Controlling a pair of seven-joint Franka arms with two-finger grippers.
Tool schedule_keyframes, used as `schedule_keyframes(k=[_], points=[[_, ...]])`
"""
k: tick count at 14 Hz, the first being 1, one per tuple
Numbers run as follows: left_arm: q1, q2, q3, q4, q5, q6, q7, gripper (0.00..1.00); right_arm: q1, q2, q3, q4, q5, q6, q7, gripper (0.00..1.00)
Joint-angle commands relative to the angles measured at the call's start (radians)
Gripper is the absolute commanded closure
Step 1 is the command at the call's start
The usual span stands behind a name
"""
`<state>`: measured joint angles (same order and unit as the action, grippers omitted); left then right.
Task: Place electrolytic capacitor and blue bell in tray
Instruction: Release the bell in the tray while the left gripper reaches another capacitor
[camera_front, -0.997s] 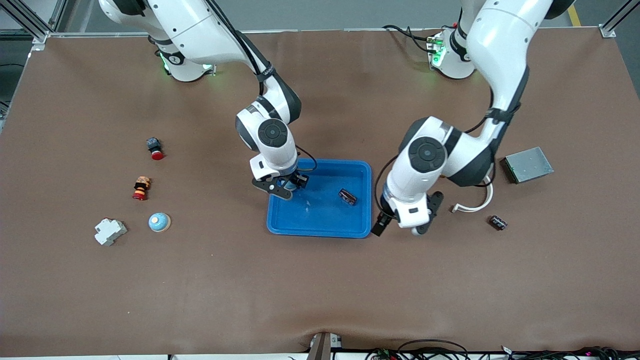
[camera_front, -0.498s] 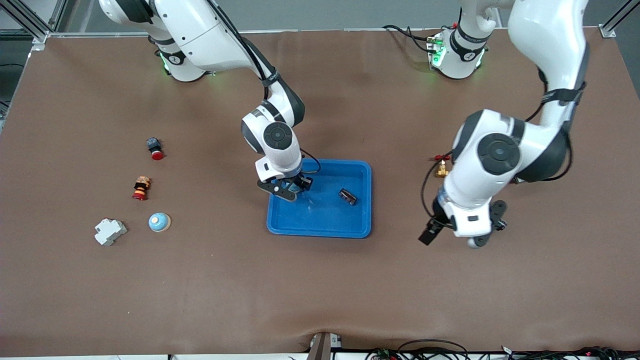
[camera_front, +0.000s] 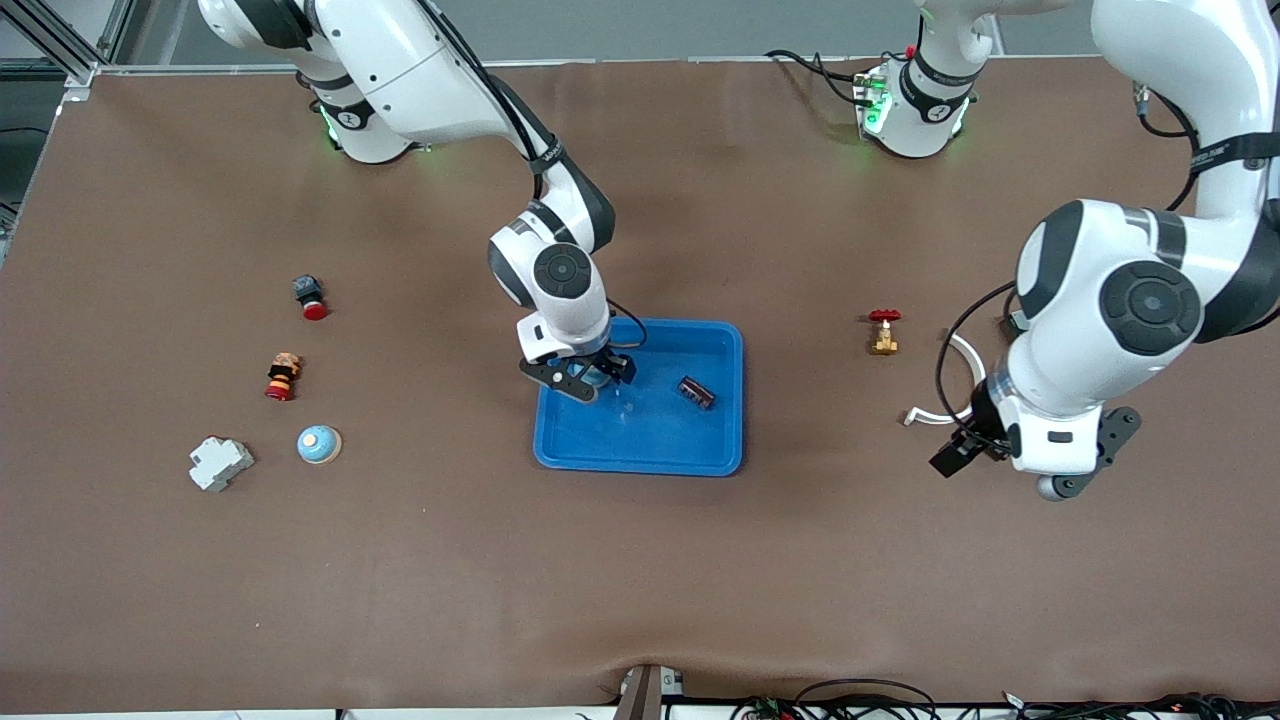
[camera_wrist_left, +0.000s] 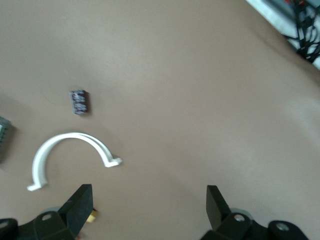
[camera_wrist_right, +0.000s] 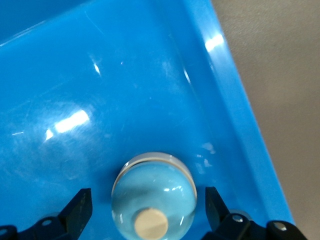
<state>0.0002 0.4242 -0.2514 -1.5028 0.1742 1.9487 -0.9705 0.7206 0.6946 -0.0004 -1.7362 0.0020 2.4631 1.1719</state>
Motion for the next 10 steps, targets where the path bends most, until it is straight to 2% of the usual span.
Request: schedule_keyframes(k=[1, 6, 10], points=[[0.056, -0.025, -0.006, -0.017, 0.013, -0.054, 0.117, 0.00, 0.017, 0.017, -0.012, 0.047, -0.007, -0.030, 0.020, 0.00], [0.107, -0.019, -0.002, -0.024, 0.013, -0.065, 0.245, 0.00, 0.017, 0.014, -0.012, 0.185, -0.004, -0.263, -0.006, 0.00], [0.165, -0.027, -0.003, -0.020, 0.013, -0.083, 0.370, 0.00, -0.010, 0.003, -0.016, 0.225, -0.005, -0.337, -0.098, 0.00]])
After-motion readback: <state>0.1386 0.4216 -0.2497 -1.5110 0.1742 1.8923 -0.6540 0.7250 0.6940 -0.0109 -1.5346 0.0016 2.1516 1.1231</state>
